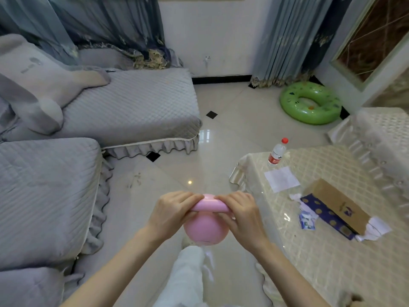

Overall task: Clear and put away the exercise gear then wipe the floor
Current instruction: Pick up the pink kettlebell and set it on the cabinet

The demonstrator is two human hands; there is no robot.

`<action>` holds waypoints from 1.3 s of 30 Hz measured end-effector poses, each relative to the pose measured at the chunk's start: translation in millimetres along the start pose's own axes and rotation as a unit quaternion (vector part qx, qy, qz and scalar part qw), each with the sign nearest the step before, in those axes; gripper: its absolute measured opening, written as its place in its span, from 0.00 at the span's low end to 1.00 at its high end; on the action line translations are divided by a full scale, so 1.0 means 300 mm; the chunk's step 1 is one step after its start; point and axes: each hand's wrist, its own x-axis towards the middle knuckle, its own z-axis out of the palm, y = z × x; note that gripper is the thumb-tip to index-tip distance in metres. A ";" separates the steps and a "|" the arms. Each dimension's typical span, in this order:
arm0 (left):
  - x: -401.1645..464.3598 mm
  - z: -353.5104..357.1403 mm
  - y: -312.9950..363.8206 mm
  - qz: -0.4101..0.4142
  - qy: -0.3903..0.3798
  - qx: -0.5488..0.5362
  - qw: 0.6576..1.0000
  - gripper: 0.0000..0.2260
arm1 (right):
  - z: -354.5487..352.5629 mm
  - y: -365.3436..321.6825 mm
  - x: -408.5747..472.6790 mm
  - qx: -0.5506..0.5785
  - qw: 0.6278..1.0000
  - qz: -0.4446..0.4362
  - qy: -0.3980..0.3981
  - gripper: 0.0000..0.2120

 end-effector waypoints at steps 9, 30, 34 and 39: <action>0.379 0.115 -0.465 0.063 0.010 -0.051 0.997 0.16 | 0.134 0.203 0.458 -0.011 0.998 0.052 0.034 0.09; 1.287 0.523 -1.199 0.113 -0.013 -0.069 0.991 0.10 | 0.245 0.897 1.381 -0.036 0.993 0.092 0.071 0.10; 1.488 0.616 -1.301 0.124 -0.008 -0.085 0.989 0.11 | 0.226 1.046 1.550 -0.052 0.990 0.108 0.076 0.09; 1.722 0.740 -1.443 0.172 -0.006 -0.115 0.978 0.12 | 0.208 1.205 1.735 -0.090 0.984 0.109 0.105 0.08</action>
